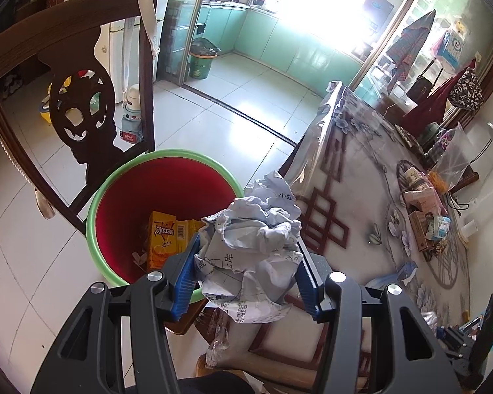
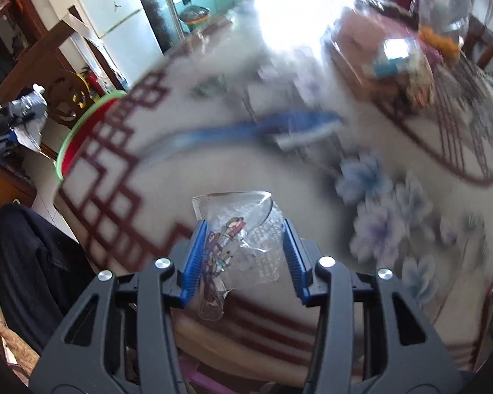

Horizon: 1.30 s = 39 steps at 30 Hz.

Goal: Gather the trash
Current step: 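Carry the clear bag to the bucket and open both tools over it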

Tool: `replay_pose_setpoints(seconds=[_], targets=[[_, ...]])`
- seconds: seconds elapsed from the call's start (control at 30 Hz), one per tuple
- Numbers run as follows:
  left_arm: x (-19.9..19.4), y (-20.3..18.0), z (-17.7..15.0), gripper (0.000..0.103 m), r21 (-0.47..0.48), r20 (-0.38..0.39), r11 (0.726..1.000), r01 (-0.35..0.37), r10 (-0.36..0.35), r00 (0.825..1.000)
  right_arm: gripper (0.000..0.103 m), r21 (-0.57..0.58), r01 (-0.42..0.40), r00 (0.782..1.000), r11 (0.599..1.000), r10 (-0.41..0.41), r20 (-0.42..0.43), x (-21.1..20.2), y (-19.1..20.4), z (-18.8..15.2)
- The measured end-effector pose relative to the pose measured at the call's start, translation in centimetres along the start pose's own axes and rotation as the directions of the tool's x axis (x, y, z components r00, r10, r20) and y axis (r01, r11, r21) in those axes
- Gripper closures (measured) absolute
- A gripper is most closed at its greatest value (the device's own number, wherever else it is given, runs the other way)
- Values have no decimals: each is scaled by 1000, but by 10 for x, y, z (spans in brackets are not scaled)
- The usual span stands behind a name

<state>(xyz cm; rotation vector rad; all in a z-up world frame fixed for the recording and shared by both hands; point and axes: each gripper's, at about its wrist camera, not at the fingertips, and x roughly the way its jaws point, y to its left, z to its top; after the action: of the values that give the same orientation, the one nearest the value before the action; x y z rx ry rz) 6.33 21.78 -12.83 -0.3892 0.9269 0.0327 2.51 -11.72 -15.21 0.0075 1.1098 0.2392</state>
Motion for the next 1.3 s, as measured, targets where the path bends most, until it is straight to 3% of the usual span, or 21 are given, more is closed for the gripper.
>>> replay_pose_setpoints(seconds=[0.3,0.57,0.93,1.2,1.3], targets=[[16,24,15,53,-4,10,997,-74,74,997,58,-134,-100,989,986,113,99,-10,71,77],[28,58,26,53,-60,24,991,-123,125,992,59,-231,-233,967,945,251,51,23,144,125],[45,78,31,53,-150,-20,982,-118,116,993,59,-256,-305,952,917,305,-43,78,190,143],[43,76,32,53,-146,-16,980,-135,134,991,58,-276,-293,954,915,297,-29,78,195,143],[42,76,33,46,-151,-15,977,-149,148,989,56,-284,-283,955,916,295,0,72,197,146]])
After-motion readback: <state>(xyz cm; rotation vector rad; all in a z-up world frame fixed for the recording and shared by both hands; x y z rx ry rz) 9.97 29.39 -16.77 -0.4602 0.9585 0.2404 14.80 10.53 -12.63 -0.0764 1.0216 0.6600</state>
